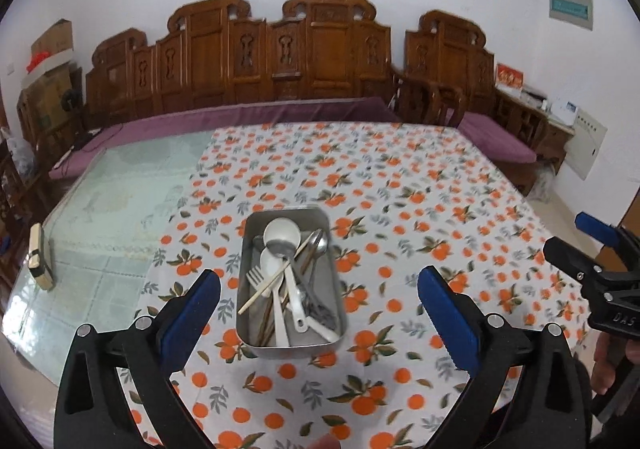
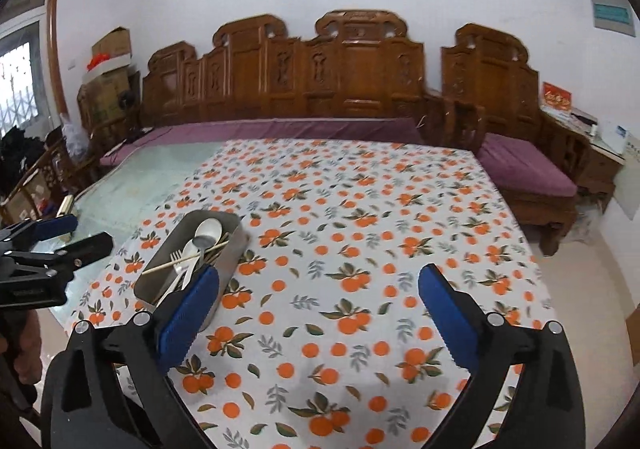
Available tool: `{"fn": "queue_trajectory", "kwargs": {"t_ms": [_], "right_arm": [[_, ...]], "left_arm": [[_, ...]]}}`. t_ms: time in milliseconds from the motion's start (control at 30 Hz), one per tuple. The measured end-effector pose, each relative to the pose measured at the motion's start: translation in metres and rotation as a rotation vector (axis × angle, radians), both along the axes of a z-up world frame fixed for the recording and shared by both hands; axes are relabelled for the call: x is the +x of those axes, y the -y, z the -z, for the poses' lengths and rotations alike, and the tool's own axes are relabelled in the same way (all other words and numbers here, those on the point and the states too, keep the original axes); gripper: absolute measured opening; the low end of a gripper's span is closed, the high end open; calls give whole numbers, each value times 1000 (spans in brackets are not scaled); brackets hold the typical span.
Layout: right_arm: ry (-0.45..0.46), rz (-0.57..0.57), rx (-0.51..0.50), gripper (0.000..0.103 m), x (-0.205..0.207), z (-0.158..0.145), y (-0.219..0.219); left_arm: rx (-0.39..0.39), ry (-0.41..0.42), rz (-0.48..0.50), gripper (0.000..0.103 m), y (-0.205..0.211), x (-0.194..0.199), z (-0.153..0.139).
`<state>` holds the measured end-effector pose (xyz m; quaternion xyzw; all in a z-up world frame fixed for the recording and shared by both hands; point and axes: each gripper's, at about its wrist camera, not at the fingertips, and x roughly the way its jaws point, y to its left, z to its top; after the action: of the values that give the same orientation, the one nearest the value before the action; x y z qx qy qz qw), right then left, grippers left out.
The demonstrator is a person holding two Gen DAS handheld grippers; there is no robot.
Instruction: Organize utensils
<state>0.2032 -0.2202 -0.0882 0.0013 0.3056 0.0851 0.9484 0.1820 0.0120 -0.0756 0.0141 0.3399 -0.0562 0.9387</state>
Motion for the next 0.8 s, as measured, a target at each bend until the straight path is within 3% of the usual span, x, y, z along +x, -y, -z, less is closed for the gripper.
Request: {"fn": "queue_trajectory", "kwargs": {"t_ms": [433, 800], "right_arm": [[187, 19, 53, 100, -65, -68, 14], [235, 4, 71, 100, -91, -87, 7]], "left_arm": [[-21, 141, -4, 95, 13, -55, -65], [-19, 185, -16, 95, 9, -77, -83]]}}
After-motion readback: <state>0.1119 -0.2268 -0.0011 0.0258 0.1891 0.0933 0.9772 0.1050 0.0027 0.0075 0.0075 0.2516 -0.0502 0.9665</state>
